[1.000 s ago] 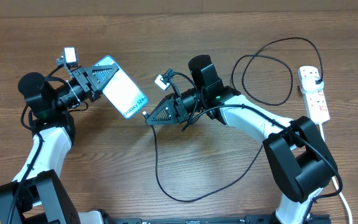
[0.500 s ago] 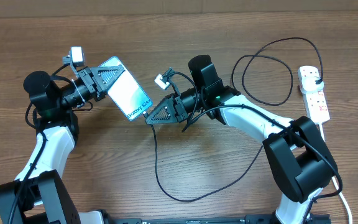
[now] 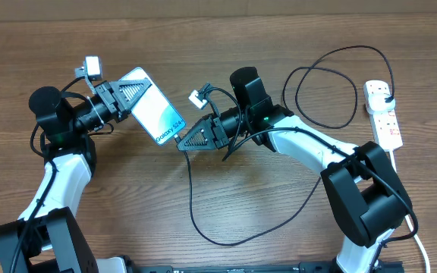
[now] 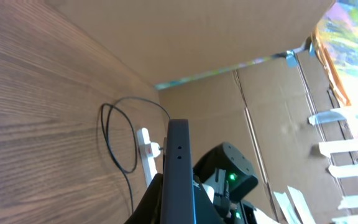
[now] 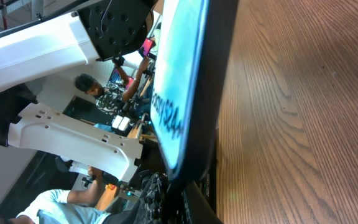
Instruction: Plug charger to phone and switch on socket
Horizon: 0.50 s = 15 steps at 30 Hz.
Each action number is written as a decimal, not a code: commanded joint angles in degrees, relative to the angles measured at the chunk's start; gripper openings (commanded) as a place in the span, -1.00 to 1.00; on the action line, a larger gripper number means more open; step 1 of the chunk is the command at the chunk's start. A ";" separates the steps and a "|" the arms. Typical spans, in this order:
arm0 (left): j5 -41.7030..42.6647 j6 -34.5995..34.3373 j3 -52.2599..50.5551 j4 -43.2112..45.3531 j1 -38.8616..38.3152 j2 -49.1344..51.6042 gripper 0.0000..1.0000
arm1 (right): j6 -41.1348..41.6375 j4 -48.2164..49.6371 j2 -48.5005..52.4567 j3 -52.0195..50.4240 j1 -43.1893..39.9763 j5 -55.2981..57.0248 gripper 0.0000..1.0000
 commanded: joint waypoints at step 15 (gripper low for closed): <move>-0.85 1.44 1.14 0.22 0.42 -0.35 -0.92 | 0.13 0.17 -1.60 0.48 -0.09 -0.66 -0.85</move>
